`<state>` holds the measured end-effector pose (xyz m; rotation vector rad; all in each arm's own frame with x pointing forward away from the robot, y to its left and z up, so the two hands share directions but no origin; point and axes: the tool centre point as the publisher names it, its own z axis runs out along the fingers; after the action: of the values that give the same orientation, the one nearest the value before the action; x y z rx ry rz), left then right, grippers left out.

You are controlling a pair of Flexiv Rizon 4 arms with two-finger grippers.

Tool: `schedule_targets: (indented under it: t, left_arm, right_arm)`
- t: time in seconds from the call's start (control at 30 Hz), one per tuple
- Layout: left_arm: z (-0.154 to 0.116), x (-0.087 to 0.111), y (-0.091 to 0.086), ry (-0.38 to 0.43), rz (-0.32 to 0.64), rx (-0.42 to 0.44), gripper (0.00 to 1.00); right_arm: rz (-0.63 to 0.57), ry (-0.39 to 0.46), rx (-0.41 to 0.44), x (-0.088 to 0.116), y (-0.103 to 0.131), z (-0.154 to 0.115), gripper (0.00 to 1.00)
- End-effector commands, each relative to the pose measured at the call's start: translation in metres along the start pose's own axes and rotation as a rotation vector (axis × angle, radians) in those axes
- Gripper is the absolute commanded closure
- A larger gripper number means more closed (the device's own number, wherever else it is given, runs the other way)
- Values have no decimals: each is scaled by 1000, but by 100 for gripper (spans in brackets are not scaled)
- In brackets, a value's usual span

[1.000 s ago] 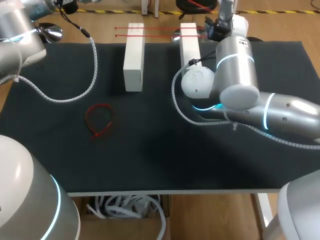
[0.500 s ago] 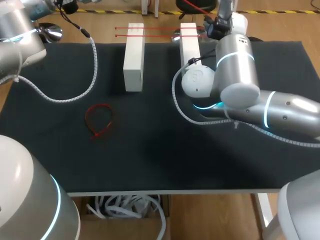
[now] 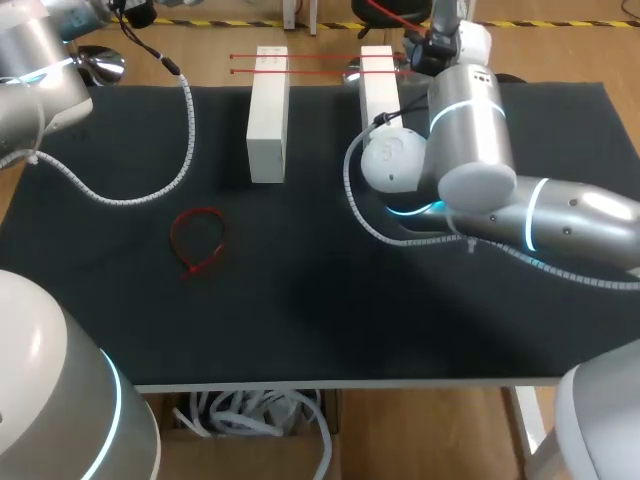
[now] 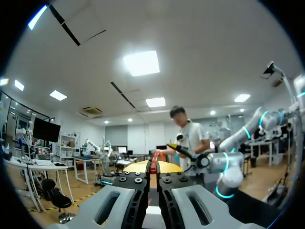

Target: Grab the tape and strap the tape.

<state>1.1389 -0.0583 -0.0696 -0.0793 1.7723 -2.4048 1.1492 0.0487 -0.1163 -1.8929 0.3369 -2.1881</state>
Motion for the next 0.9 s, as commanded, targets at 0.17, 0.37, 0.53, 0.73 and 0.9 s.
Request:
schedule_targets:
  t: [0.17,0.37,0.53,0.73,0.9]
  left_arm:
    - [1,1,0,-3,1,-1,100]
    - [1,1,0,-3,1,-1,100]
    - [1,1,0,-3,1,-1,100]
    - [1,1,0,-3,1,-1,100]
    - [1,1,0,-3,1,-1,100]
  right_arm:
    - [-1,-10,-10,-2,-2,-2,56]
    - [-2,-17,-14,-4,-2,-5,85]
    - [-2,-20,-14,-5,-2,-6,99]
    - [-6,-28,-14,-7,-3,-9,100]
    - [-13,-39,-10,-9,-5,-13,100]
